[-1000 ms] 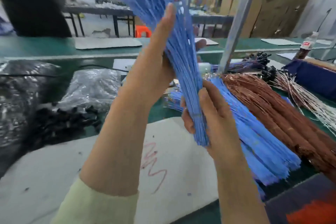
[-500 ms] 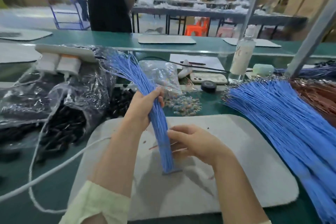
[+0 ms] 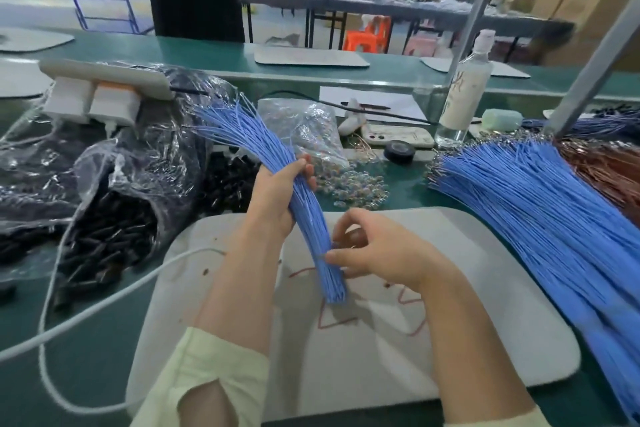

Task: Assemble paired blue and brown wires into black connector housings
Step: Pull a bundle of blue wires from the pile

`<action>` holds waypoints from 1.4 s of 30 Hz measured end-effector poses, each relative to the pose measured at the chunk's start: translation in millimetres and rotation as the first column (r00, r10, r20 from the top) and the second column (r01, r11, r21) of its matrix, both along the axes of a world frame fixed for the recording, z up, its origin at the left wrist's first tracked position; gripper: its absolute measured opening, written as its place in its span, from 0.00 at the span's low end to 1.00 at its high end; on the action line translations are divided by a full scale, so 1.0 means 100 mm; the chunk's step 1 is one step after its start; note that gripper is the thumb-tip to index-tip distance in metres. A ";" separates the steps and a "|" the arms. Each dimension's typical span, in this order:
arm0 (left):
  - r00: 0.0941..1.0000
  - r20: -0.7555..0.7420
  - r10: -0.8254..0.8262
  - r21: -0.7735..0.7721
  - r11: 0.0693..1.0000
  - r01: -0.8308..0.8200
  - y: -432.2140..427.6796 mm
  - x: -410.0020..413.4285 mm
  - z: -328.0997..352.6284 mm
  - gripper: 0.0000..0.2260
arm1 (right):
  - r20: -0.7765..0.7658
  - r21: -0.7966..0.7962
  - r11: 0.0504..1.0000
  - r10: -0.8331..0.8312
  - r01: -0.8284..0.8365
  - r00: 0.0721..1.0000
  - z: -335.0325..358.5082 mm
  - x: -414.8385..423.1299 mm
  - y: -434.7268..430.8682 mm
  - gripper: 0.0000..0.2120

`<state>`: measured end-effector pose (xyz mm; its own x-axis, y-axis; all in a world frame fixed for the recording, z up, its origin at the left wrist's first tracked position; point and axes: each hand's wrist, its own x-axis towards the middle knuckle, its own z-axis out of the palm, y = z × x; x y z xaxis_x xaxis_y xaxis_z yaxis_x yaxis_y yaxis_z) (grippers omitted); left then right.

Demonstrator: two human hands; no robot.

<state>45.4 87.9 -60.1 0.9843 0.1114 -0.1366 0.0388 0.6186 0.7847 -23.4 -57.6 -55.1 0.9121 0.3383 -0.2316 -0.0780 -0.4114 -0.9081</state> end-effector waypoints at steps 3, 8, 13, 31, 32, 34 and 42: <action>0.999 -0.041 0.006 0.022 1.000 -0.005 -0.01 0.03 -0.03 0.07 | 0.107 -0.022 0.999 0.047 -0.045 0.993 -0.04 -0.03 0.01 0.09; 0.998 -0.068 0.008 -0.010 1.000 -0.009 -0.02 0.08 -0.06 0.05 | 0.198 -0.063 0.994 0.104 -0.093 0.975 -0.12 -0.03 -0.02 0.10; 0.997 -0.073 0.003 0.006 1.000 -0.003 -0.01 0.13 -0.06 0.06 | 0.258 -0.127 0.990 0.093 -0.062 0.962 -0.16 -0.06 -0.04 0.09; 0.957 -0.285 0.050 0.226 0.974 0.016 0.05 0.36 0.06 0.07 | 0.585 -0.509 0.846 0.202 0.161 0.786 0.04 -0.17 0.32 0.08; 0.957 -0.286 0.046 0.223 0.975 0.020 0.06 0.36 0.06 0.07 | 0.581 -0.483 0.862 0.184 0.153 0.793 0.05 -0.18 0.31 0.07; 0.958 -0.282 0.043 0.229 0.973 0.024 0.07 0.36 0.07 0.08 | 0.554 -0.448 0.885 0.166 0.124 0.816 0.08 -0.19 0.28 0.06; 0.953 -0.299 0.057 0.300 0.953 0.037 0.03 0.35 0.03 0.07 | 0.625 -0.604 0.766 0.287 0.217 0.726 0.02 -0.18 0.46 0.05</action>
<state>80.8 91.3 -57.2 0.9005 0.2031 -0.3845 0.2970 0.3587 0.8850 -41.0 -11.1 -53.6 0.8866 0.3883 0.2514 0.4469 -0.8594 -0.2485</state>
